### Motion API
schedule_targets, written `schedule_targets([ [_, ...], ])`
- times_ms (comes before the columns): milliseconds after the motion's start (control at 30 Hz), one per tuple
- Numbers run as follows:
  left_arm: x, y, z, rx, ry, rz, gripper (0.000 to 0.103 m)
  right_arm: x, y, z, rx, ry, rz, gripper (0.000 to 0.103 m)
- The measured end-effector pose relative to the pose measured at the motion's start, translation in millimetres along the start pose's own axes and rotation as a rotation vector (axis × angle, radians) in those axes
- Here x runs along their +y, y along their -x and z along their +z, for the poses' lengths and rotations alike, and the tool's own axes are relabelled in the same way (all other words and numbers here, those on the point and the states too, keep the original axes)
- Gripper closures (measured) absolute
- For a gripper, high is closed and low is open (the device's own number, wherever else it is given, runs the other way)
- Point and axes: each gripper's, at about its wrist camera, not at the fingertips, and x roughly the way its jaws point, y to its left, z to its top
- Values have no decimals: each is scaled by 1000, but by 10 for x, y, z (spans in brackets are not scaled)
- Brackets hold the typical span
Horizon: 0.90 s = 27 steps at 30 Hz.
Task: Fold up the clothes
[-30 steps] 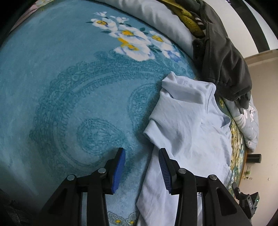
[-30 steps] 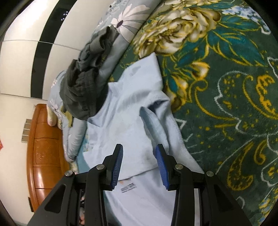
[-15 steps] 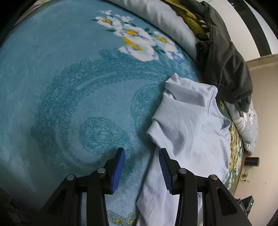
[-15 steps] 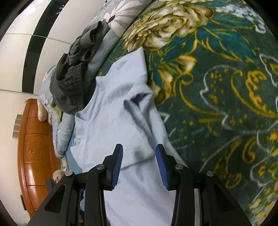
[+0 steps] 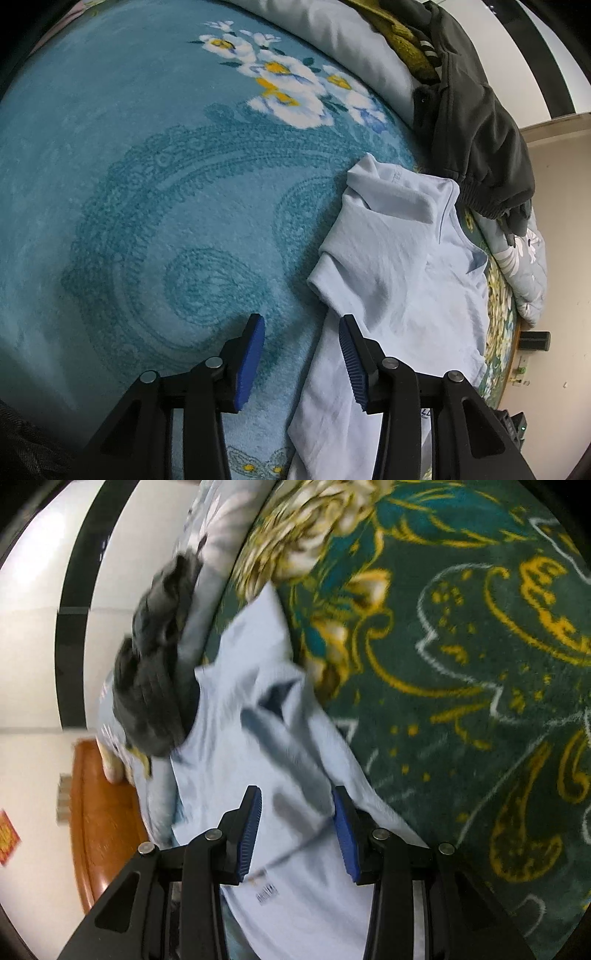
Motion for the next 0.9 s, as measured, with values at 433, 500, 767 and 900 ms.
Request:
schedule_targets([
  [433, -4, 7, -23, 7, 0, -8, 53, 336, -73, 23, 2, 139, -30, 81],
  [500, 2, 16, -23, 6, 4, -11, 53, 296, -141, 37, 24, 125, -49, 80],
  [767, 13, 33, -31, 8, 10, -21, 52, 484, -148, 68, 30, 160, -103, 97],
  [900, -10, 33, -38, 8, -2, -22, 51, 1131, -226, 100, 61, 255, 40, 97],
])
